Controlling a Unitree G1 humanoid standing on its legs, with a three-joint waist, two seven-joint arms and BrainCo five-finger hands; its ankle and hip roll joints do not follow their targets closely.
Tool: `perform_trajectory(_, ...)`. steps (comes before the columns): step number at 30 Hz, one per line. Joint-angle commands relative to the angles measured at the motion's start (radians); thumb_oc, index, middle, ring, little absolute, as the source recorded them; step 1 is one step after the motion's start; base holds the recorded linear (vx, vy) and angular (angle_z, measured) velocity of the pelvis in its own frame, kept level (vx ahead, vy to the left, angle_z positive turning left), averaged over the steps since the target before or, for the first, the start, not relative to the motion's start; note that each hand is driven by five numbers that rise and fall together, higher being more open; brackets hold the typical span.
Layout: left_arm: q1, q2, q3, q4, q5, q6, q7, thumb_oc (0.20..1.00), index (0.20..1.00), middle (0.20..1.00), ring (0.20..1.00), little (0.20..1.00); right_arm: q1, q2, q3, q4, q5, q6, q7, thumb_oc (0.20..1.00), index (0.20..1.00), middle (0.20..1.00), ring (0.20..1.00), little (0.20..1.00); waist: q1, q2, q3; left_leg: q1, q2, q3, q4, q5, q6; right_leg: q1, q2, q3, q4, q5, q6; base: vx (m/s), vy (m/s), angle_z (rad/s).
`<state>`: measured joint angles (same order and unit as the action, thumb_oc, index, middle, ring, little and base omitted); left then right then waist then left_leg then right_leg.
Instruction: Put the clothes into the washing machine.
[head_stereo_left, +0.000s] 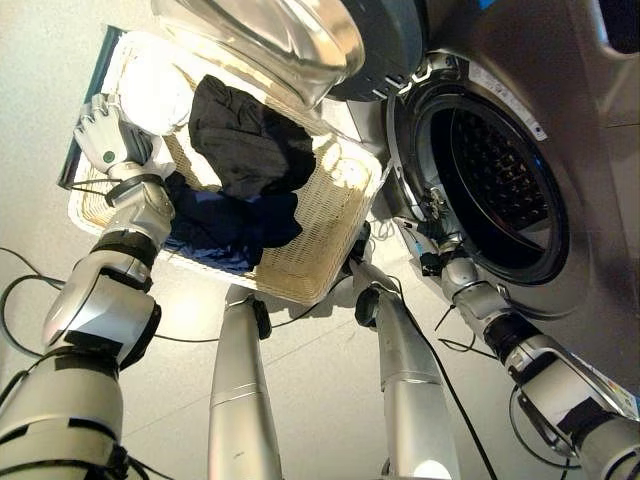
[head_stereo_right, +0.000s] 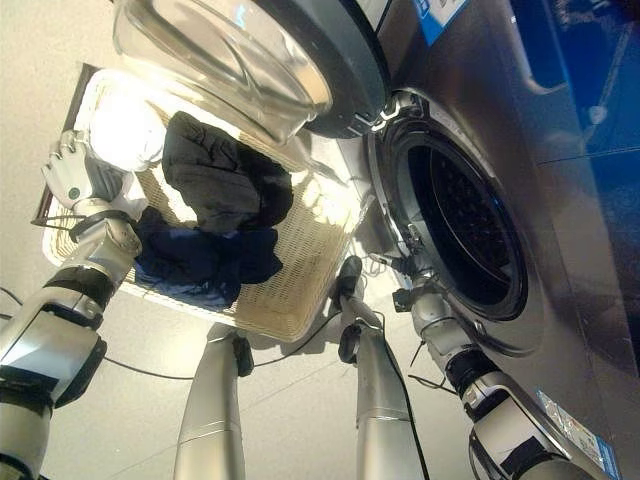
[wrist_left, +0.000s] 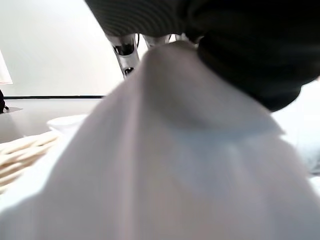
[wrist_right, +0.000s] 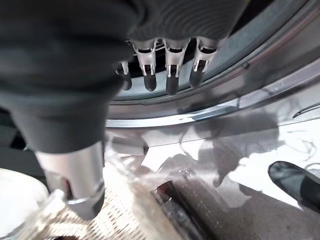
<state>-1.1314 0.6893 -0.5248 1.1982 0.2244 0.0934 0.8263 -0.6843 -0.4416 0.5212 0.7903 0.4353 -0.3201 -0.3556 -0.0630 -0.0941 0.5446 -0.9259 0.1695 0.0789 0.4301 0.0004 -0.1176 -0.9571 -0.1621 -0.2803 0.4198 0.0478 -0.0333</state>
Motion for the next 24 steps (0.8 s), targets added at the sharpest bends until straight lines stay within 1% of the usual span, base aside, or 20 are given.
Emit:
perform_trajectory(1,0.035,-0.038,0.039,-0.007,0.036,-0.034,0.023,0.2,0.2,0.2,0.2,0.2,0.046,-0.015,-0.048,-0.027,0.018,-0.036,-0.003,1.0,1.0,1.0,1.0,1.0,0.03,0.02,-0.025,0.008,-0.046,0.068,-0.109,0.083,-0.039,0.026,0.0,0.014,0.072,-0.085,0.139,0.0,0.0,0.0)
perform_trajectory(5,0.04,-0.04,0.044,-0.009,0.039,-0.04,0.024,0.2,0.2,0.2,0.2,0.2,0.046,-0.013,-0.053,-0.025,0.019,-0.033,-0.001,1.0,1.0,1.0,1.0,1.0,0.03,0.023,-0.025,0.02,-0.047,0.071,-0.11,0.081,-0.038,0.035,-0.002,0.013,0.073,-0.087,0.138,0.0,0.0,0.0)
perform_trajectory(6,0.068,-0.047,0.063,-0.024,0.025,-0.051,0.035,0.2,0.2,0.2,0.2,0.2,0.056,-0.005,-0.058,-0.025,0.017,-0.035,-0.006,1.0,1.0,1.0,1.0,1.0,0.033,0.031,-0.025,0.053,-0.053,0.079,-0.116,0.074,-0.034,0.063,-0.005,0.012,0.073,-0.092,0.136,0.0,0.0,0.0)
perform_trajectory(10,0.093,-0.05,0.085,-0.051,-0.003,-0.076,0.039,0.2,0.2,0.2,0.2,0.2,0.063,-0.002,-0.067,-0.036,0.003,-0.024,0.0,1.0,1.0,1.0,1.0,1.0,0.036,0.042,-0.025,0.088,-0.058,0.086,-0.121,0.066,-0.03,0.09,-0.009,0.013,0.08,-0.102,0.135,0.0,0.005,0.01)
perform_trajectory(14,0.117,-0.054,0.122,-0.075,-0.076,-0.133,0.028,0.2,0.2,0.2,0.2,0.2,0.074,0.0,-0.071,-0.04,0.0,-0.024,0.004,1.0,1.0,1.0,1.0,1.0,0.04,0.05,-0.025,0.124,-0.064,0.088,-0.132,0.061,-0.025,0.12,-0.012,0.014,0.075,-0.105,0.137,0.0,0.009,0.04)
perform_trajectory(17,0.145,-0.071,0.172,-0.105,-0.19,-0.208,0.006,0.2,0.2,0.2,0.2,0.2,0.084,0.011,-0.075,-0.047,-0.014,-0.02,-0.002,1.0,1.0,1.0,1.0,1.0,0.043,0.056,-0.025,0.145,-0.071,0.086,-0.135,0.056,-0.022,0.14,-0.014,0.014,0.073,-0.108,0.138,0.0,0.0,0.0)
perform_trajectory(18,0.152,-0.075,0.185,-0.115,-0.22,-0.226,-0.004,0.2,0.2,0.2,0.2,0.2,0.085,0.014,-0.076,-0.051,-0.017,-0.015,-0.005,1.0,1.0,1.0,1.0,1.0,0.044,0.058,-0.025,0.151,-0.072,0.086,-0.137,0.055,-0.021,0.144,-0.015,0.013,0.073,-0.109,0.138,0.01,0.0,0.03)
perform_trajectory(19,0.156,-0.077,0.191,-0.119,-0.227,-0.229,-0.009,0.2,0.2,0.2,0.2,0.2,0.085,0.015,-0.076,-0.052,-0.018,-0.013,-0.006,1.0,1.0,1.0,1.0,1.0,0.044,0.058,-0.025,0.153,-0.072,0.086,-0.138,0.055,-0.021,0.146,-0.015,0.013,0.073,-0.109,0.138,0.0,0.0,0.0)
perform_trajectory(20,0.174,-0.086,0.222,-0.145,-0.277,-0.263,-0.029,0.2,0.2,0.2,0.2,0.2,0.089,0.017,-0.079,-0.065,-0.02,0.0,-0.013,1.0,1.0,1.0,1.0,1.0,0.047,0.061,-0.025,0.162,-0.075,0.086,-0.144,0.055,-0.019,0.154,-0.015,0.011,0.071,-0.112,0.138,0.0,0.0,0.0)
perform_trajectory(22,0.183,-0.092,0.232,-0.163,-0.291,-0.274,-0.04,0.2,0.2,0.2,0.2,0.2,0.092,0.021,-0.08,-0.072,-0.025,0.01,-0.018,1.0,1.0,1.0,1.0,1.0,0.048,0.062,-0.025,0.171,-0.078,0.085,-0.15,0.054,-0.019,0.162,-0.014,0.009,0.067,-0.112,0.138,0.0,0.0,0.0)
perform_trajectory(24,0.205,-0.102,0.248,-0.21,-0.271,-0.279,-0.038,0.2,0.2,0.2,0.2,0.2,0.103,0.022,-0.087,-0.094,-0.031,0.03,-0.022,1.0,1.0,1.0,1.0,1.0,0.05,0.063,-0.025,0.18,-0.08,0.084,-0.154,0.053,-0.016,0.169,-0.012,0.01,0.063,-0.111,0.138,0.01,-0.016,0.04)
